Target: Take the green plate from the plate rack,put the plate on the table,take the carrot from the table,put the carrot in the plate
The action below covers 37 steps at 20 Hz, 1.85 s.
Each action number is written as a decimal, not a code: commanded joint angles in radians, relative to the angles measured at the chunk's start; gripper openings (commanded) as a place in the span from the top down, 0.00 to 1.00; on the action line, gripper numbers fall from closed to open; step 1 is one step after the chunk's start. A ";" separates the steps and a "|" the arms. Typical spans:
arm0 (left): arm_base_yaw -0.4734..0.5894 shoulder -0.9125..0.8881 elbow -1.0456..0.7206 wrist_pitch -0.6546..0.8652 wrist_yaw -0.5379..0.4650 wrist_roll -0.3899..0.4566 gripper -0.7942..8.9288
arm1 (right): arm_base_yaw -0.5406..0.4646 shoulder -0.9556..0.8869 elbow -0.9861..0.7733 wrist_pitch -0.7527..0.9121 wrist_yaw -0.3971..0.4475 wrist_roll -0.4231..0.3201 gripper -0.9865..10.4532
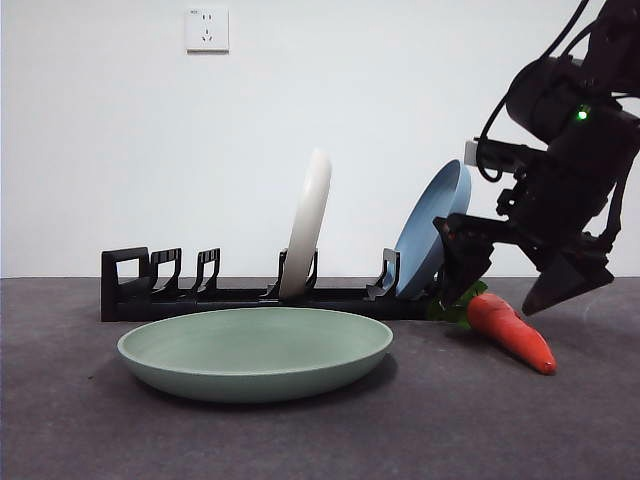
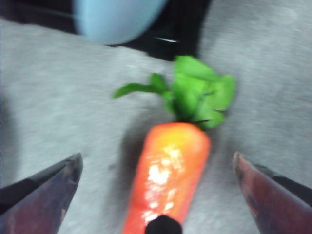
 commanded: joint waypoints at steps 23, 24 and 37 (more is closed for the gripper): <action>-0.003 -0.001 -0.004 -0.013 -0.007 0.000 0.66 | 0.293 -0.264 0.001 -0.073 -0.072 0.159 0.92; -0.003 -0.001 -0.004 -0.019 -0.007 0.000 0.66 | 0.338 -0.245 0.001 -0.028 -0.059 0.182 0.92; -0.003 -0.001 -0.004 -0.086 -0.007 0.001 0.66 | 0.504 0.158 0.027 0.290 0.009 0.276 0.92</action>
